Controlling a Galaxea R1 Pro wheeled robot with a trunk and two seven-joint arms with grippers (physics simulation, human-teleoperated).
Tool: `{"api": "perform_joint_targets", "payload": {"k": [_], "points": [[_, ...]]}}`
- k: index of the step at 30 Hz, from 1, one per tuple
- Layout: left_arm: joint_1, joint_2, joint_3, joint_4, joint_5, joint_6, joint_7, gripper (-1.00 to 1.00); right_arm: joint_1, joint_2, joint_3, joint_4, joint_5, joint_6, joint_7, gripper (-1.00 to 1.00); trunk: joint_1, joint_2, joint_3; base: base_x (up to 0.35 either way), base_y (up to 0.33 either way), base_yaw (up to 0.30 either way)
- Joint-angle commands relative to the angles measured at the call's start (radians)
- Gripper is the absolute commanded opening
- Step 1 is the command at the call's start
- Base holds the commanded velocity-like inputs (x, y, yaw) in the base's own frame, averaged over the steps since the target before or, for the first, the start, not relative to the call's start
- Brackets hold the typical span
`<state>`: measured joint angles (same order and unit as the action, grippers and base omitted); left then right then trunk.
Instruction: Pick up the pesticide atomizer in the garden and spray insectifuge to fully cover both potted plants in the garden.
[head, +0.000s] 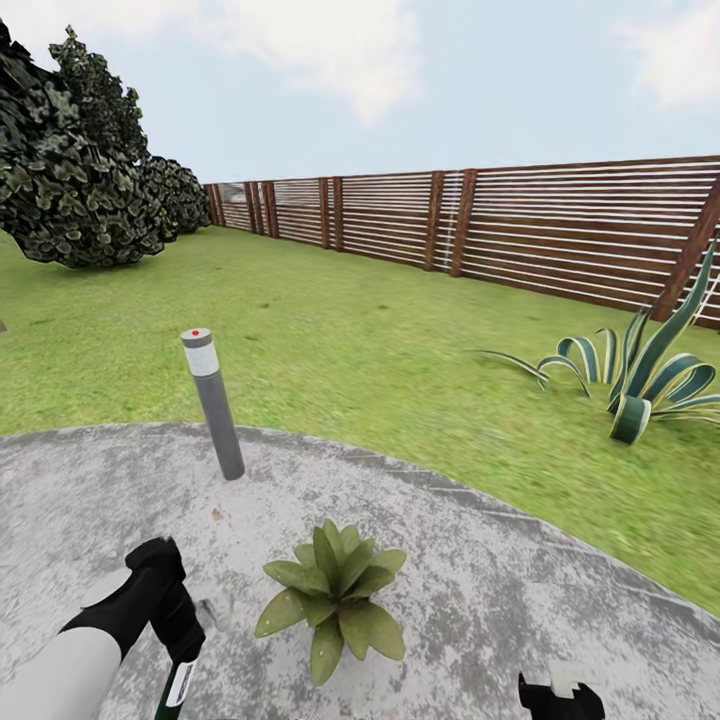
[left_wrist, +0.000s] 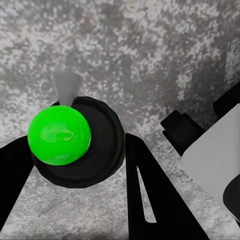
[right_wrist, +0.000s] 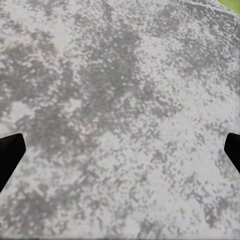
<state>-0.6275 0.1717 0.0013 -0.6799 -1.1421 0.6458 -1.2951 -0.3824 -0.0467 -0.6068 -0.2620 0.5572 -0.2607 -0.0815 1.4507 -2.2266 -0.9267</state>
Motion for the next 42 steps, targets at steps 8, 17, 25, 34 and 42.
{"api": "perform_joint_targets", "payload": {"k": [8, 17, 25, 34, 42], "points": [[0.003, -0.004, -0.004, -0.001, -0.005, 0.009, -0.004, -1.0, -0.001, 0.002, -0.006, 0.004, 0.01, -0.006, -0.003, 1.0, 0.0, 0.0, -0.013, 0.0, 0.0, 0.0], [0.005, -0.006, 0.0, 0.0, -0.005, 0.009, -0.003, -1.0, -0.001, 0.001, -0.007, 0.004, 0.011, -0.005, -0.003, 1.0, 0.027, -0.049, -0.049, 0.0, 0.0, 0.0], [0.007, -0.002, -0.002, 0.0, -0.005, 0.008, 0.0, -1.0, -0.001, 0.001, -0.007, 0.004, 0.012, -0.005, -0.003, 1.0, 0.038, -0.07, -0.071, 0.0, 0.0, 0.0], [-0.009, -0.064, 0.001, -0.001, -0.006, 0.014, -0.011, -1.0, -0.001, 0.001, -0.007, 0.004, 0.012, -0.005, -0.004, 1.0, 0.038, -0.07, -0.08, 0.0, 0.0, 0.0], [-0.11, -0.069, -0.046, -0.002, -0.025, 0.036, -0.123, -1.0, -0.001, -0.002, -0.007, 0.004, 0.015, -0.008, -0.004, 1.0, 0.038, -0.07, -0.08, 0.0, 0.0, 0.0]]}}
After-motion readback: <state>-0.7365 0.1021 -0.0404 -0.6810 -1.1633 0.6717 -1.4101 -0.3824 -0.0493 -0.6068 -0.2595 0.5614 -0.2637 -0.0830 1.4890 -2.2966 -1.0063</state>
